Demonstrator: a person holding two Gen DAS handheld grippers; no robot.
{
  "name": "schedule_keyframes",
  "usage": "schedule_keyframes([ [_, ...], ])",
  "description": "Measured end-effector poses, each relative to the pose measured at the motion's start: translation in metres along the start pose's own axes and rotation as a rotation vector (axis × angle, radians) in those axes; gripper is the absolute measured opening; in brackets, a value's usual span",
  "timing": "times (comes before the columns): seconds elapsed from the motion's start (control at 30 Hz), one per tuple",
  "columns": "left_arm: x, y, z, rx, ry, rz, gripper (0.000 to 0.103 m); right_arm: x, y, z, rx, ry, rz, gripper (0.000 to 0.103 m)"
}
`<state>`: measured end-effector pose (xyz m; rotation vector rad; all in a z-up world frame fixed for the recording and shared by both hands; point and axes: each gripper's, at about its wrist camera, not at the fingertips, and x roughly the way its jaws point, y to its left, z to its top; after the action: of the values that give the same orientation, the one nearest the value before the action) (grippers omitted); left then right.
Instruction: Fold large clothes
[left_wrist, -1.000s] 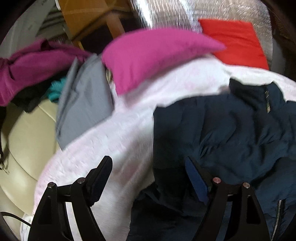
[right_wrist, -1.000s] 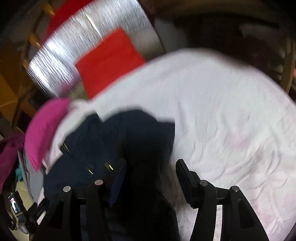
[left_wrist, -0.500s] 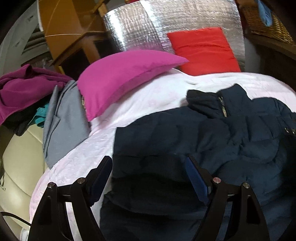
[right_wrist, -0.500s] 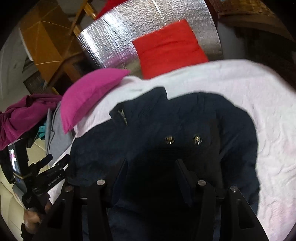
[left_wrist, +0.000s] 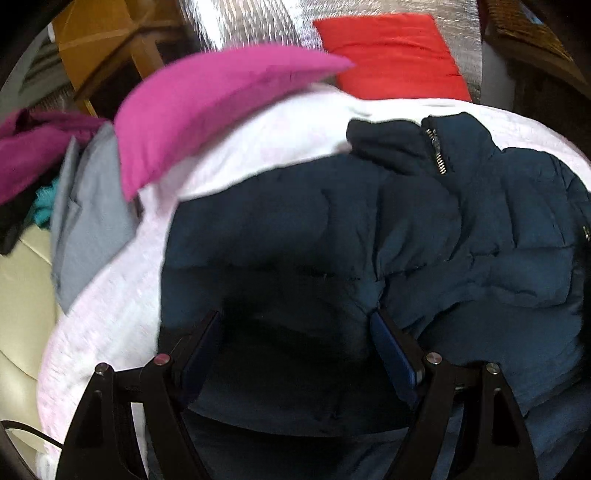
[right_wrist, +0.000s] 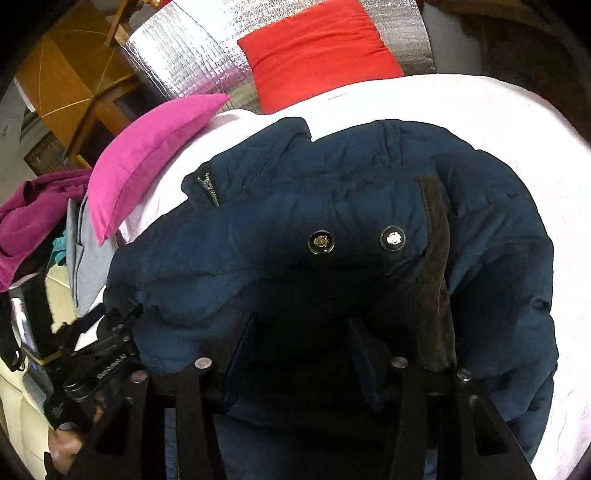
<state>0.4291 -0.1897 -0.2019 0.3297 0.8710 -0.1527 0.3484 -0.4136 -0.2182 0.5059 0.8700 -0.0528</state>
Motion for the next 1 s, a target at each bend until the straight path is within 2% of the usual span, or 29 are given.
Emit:
schedule_keyframes([
  [0.07,-0.002,0.01,0.003,-0.051,0.046,-0.055,0.082,-0.006,-0.006,0.003,0.025,0.009,0.035,0.055],
  [0.13,-0.009,0.018,0.005,-0.095,0.069,-0.111,0.082,-0.013,-0.016,0.006,0.096,0.009,0.107,0.055],
  [0.27,-0.033,0.026,0.007,-0.186,0.061,-0.333,0.082,-0.021,-0.022,0.008,0.158,0.007,0.244,0.056],
  [0.33,-0.038,0.017,0.006,-0.173,0.072,-0.391,0.082,-0.019,-0.013,0.004,0.151,0.035,0.314,0.056],
  [0.43,-0.034,0.002,-0.001,-0.139,0.117,-0.398,0.082,-0.013,-0.002,-0.003,0.147,0.095,0.344,0.056],
  [0.57,-0.024,-0.006,-0.007,-0.126,0.134,-0.366,0.086,-0.004,-0.006,-0.01,0.176,0.119,0.289,0.056],
  [0.63,-0.018,-0.007,-0.007,-0.128,0.141,-0.35,0.086,0.003,-0.013,-0.013,0.22,0.128,0.307,0.056],
  [0.73,-0.021,-0.007,-0.009,-0.107,0.141,-0.318,0.086,-0.006,-0.016,-0.013,0.221,0.128,0.31,0.056],
  [0.8,-0.028,0.0,-0.005,-0.112,0.138,-0.324,0.086,-0.021,-0.022,-0.008,0.221,0.092,0.305,0.056],
  [0.87,-0.035,0.021,-0.003,-0.154,0.115,-0.319,0.086,-0.044,-0.037,-0.003,0.229,0.015,0.271,0.056],
  [0.93,-0.039,0.048,-0.002,-0.217,0.094,-0.291,0.086,-0.061,-0.051,0.003,0.244,-0.051,0.233,0.066],
  [1.0,-0.035,0.067,-0.004,-0.267,0.101,-0.242,0.086,-0.074,-0.068,0.006,0.274,-0.09,0.187,0.069],
])
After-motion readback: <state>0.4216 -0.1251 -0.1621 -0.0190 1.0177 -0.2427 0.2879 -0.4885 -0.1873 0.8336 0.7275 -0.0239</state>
